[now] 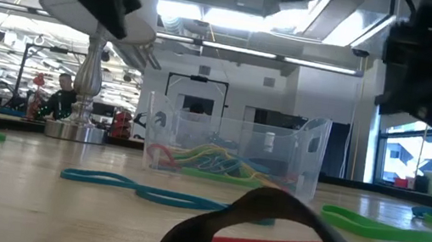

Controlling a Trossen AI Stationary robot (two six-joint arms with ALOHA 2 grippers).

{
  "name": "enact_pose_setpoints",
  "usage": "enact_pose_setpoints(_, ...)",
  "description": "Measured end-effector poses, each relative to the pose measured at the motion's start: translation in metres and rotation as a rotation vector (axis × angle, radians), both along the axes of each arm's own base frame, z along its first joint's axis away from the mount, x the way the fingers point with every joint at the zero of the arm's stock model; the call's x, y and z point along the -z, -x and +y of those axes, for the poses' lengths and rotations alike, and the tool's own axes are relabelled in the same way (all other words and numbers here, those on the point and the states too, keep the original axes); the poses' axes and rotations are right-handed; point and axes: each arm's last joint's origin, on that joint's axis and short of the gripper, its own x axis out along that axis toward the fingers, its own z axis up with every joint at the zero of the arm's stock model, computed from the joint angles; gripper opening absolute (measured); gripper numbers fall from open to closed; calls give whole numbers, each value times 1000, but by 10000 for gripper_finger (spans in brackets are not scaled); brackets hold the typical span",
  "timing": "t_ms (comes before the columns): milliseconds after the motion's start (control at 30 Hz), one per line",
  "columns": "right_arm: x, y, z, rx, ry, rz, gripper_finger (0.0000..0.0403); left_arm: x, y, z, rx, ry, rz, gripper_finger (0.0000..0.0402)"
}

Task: Pick and place rubber bands into bin
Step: Put the blue rubber band into the transparent bin

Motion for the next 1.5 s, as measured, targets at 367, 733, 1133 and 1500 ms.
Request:
enact_pose_setpoints(367, 17, 21, -3, -1, -23, -25, 20, 30, -59, -58, 120, -3, 149, 9)
enact_pose_setpoints(733, 17, 21, -3, -57, 31, -25, 21, 95, -98, -79, 9, 5, 303, 99)
enact_pose_setpoints(1133, 17, 21, -3, -54, 28, -21, 21, 116, -100, -84, -4, -29, 343, 60)
enact_pose_setpoints(1500, 17, 21, -3, -54, 28, -22, 21, 79, -92, -101, 37, -49, 401, 2)
